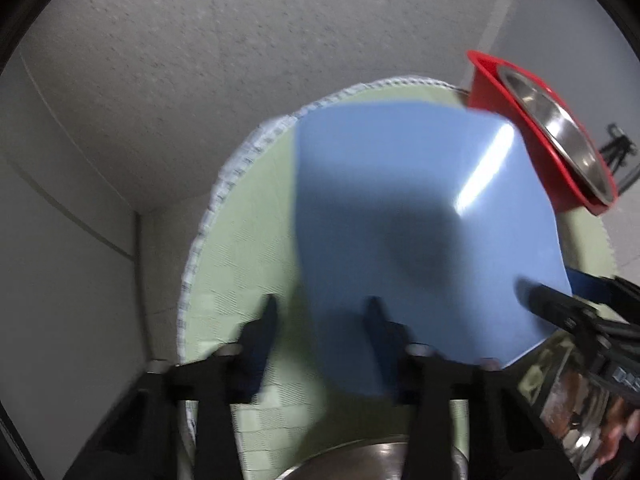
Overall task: Organize plates and bowls
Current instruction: 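Grasp the light blue plate with the left gripper and lay it on the steel bowl in the basin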
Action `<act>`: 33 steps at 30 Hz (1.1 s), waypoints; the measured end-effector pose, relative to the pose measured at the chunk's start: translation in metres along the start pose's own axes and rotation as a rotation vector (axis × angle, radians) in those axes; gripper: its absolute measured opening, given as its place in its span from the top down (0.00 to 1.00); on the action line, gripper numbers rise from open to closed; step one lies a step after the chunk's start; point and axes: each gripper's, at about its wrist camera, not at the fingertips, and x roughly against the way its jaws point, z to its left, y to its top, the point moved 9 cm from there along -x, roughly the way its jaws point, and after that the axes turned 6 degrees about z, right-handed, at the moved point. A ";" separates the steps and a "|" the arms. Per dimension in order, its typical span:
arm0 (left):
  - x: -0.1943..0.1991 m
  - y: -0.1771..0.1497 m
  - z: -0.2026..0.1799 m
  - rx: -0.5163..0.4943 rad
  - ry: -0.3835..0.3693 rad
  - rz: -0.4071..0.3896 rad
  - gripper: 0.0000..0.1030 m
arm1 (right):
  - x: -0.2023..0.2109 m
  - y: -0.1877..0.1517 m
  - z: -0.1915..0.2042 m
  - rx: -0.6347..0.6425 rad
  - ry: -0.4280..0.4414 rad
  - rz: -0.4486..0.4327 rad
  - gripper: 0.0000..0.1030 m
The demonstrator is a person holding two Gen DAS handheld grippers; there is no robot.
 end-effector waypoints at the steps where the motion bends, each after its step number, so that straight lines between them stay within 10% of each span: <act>1: -0.001 0.000 0.001 -0.002 0.004 -0.001 0.78 | -0.004 0.000 0.000 -0.003 0.009 0.008 0.53; 5: 0.003 0.009 0.003 -0.009 0.009 -0.032 0.84 | -0.013 0.001 0.004 0.001 0.049 0.029 0.81; 23: 0.116 0.066 -0.049 -0.057 -0.018 -0.318 0.84 | 0.109 0.038 -0.014 0.032 0.142 -0.238 0.84; 33: 0.055 0.118 -0.154 -0.221 -0.071 -0.244 0.84 | 0.119 0.055 -0.139 -0.131 0.045 -0.266 0.84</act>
